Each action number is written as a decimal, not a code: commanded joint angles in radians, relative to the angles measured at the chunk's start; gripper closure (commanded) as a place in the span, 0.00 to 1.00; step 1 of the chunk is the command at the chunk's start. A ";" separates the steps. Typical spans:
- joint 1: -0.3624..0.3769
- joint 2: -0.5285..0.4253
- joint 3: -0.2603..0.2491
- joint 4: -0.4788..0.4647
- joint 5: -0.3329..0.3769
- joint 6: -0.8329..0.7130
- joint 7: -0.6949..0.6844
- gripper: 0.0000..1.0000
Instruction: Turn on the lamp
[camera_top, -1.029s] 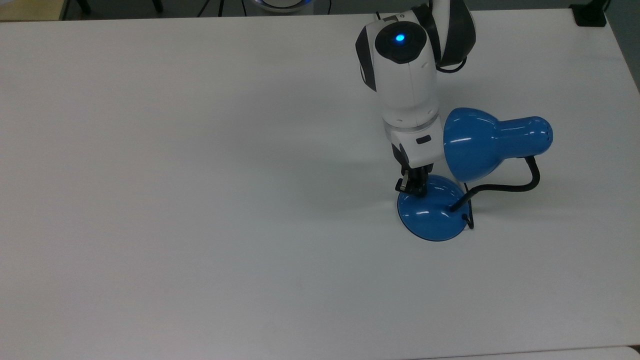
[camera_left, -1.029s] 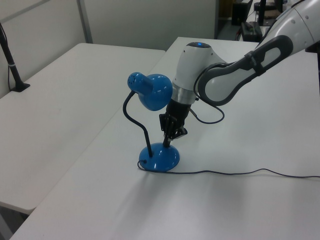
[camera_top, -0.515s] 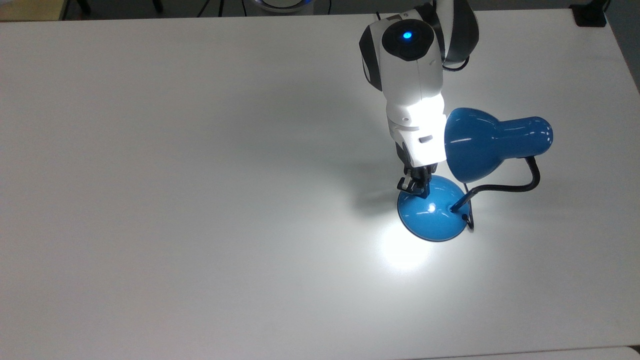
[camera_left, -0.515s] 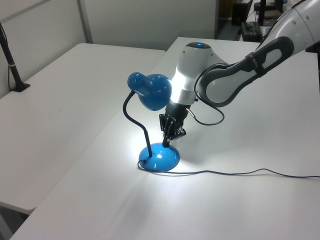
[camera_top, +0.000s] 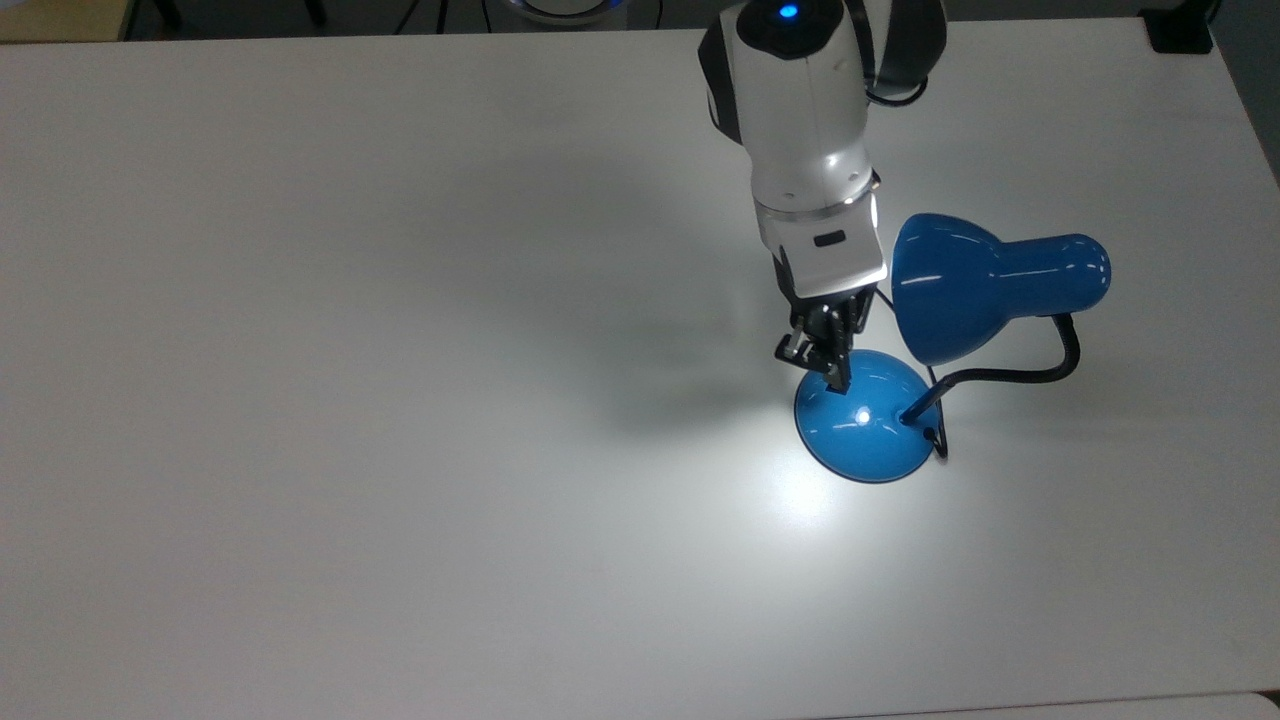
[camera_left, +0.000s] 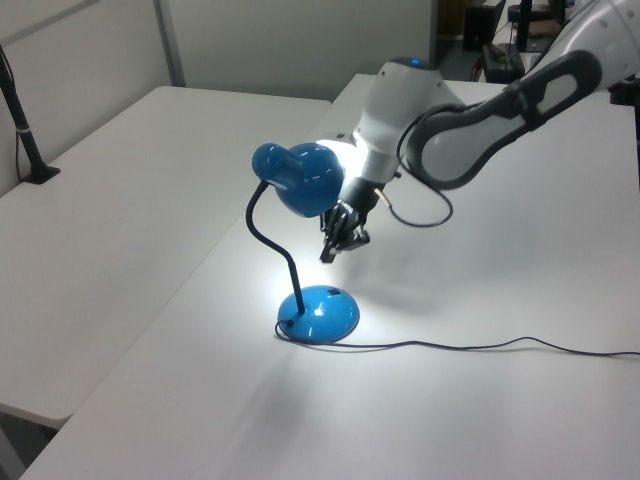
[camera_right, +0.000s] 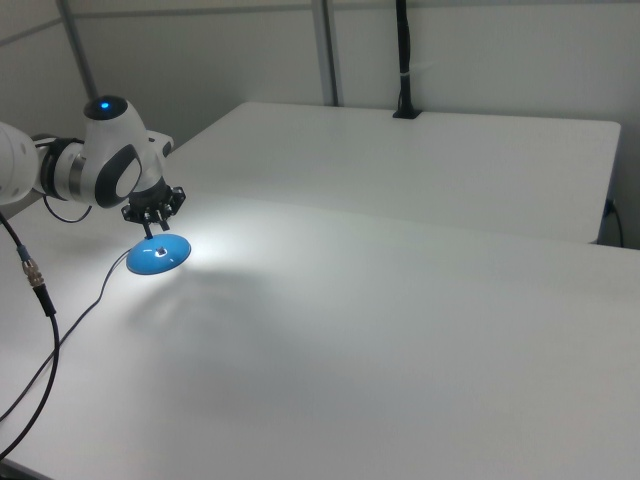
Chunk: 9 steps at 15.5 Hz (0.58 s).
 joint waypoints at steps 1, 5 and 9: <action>-0.092 -0.210 0.009 -0.159 -0.018 -0.209 0.090 1.00; -0.251 -0.316 -0.002 -0.094 -0.064 -0.597 0.289 0.95; -0.377 -0.374 -0.002 -0.012 -0.174 -0.874 0.565 0.89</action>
